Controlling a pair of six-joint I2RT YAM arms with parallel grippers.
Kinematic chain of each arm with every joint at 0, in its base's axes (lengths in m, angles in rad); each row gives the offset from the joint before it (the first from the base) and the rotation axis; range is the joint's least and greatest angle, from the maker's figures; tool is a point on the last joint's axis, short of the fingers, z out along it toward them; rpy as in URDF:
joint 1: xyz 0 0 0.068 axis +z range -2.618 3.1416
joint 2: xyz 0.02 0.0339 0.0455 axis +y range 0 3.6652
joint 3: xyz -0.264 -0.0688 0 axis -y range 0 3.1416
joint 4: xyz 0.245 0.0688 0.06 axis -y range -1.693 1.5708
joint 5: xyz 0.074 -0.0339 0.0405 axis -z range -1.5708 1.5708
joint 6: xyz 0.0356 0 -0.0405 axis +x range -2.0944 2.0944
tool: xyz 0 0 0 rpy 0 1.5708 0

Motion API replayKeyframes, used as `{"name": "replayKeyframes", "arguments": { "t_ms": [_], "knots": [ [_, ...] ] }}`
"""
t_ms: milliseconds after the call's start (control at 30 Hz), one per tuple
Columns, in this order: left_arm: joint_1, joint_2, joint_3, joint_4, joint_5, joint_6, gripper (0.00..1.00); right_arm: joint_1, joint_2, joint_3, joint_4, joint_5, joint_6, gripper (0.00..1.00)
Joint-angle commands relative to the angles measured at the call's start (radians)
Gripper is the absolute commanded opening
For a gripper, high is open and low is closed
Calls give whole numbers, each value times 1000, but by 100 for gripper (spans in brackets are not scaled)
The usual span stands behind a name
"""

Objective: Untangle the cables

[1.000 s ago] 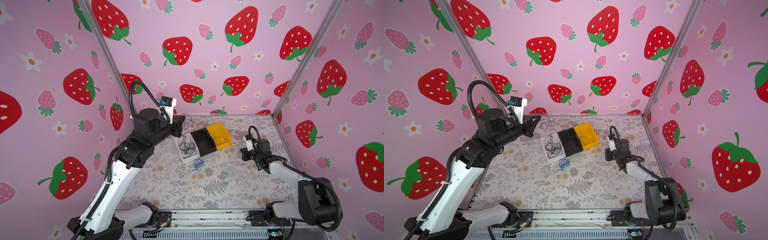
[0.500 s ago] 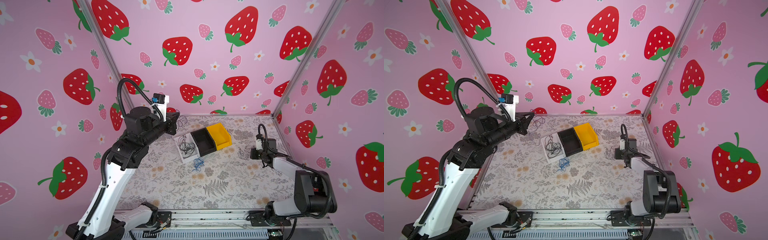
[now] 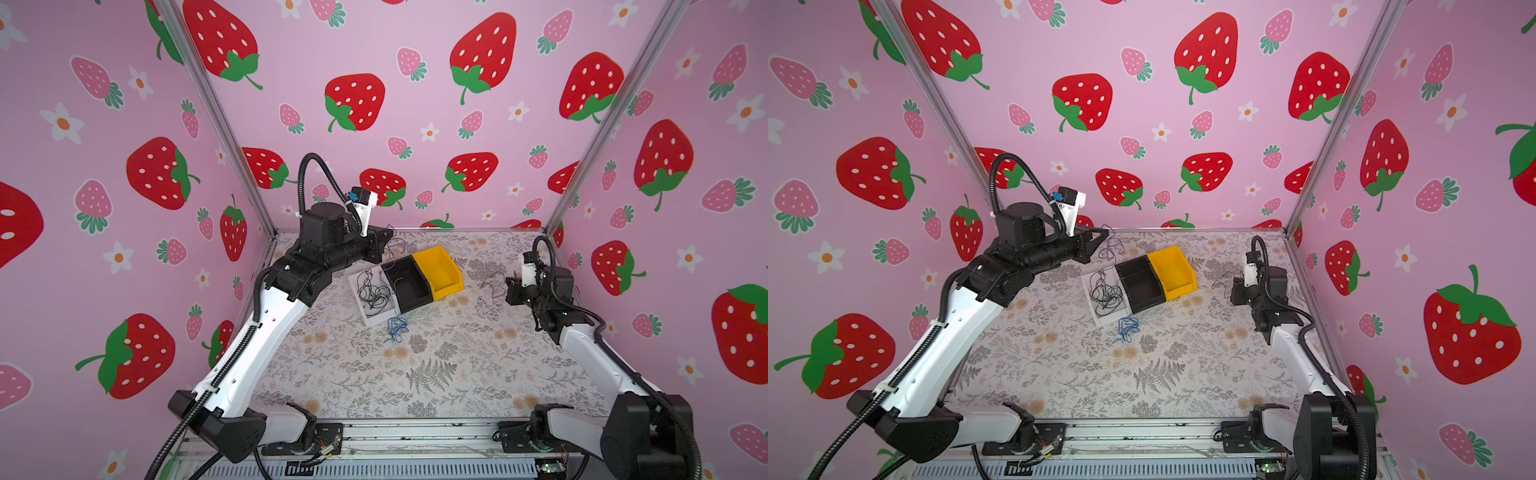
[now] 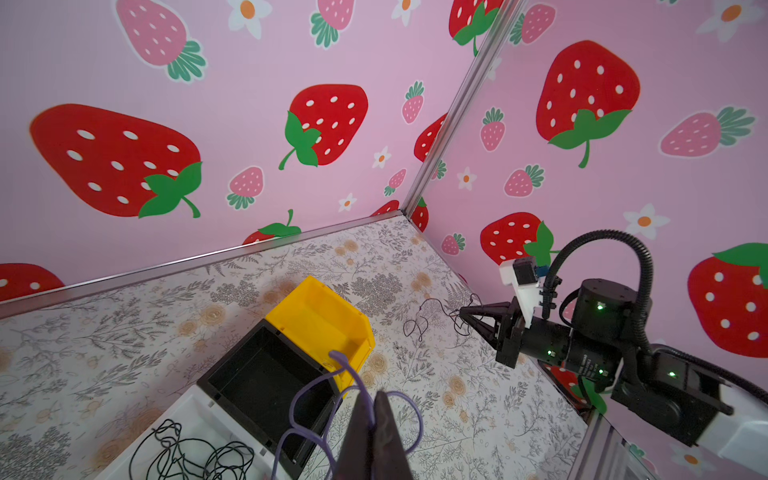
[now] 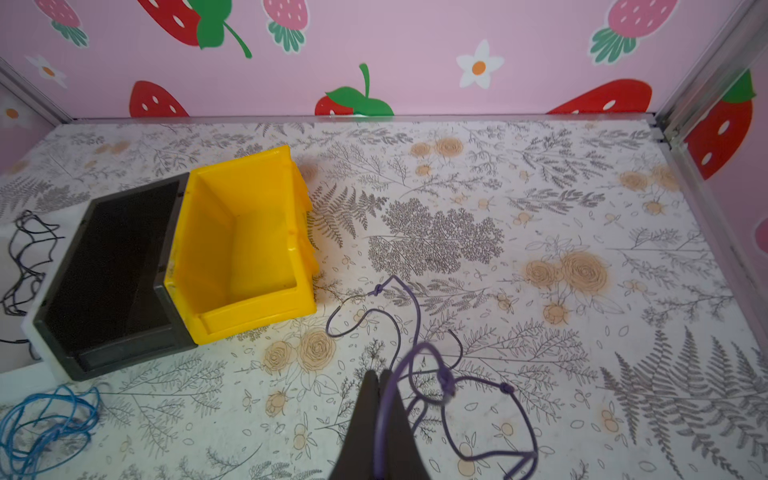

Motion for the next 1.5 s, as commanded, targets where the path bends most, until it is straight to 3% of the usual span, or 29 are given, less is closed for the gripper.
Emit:
{"name": "replayKeyframes", "arguments": {
  "t_ms": [0, 300, 500, 1467],
  "knots": [
    [-11, 73, 0, 95, 44, -21, 0, 16, -48, 48, -42, -30, -16, 0],
    [-12, 274, -33, 213, 36, -15, 0, 29, -127, 86, -65, -60, -23, 0],
    [-14, 392, 28, 211, 69, -33, 0, 30, -126, 102, -84, -48, -52, 0],
    [-7, 531, -6, 190, -55, 39, 0, 68, -114, 181, -78, -109, -48, 0]
  ]
}}
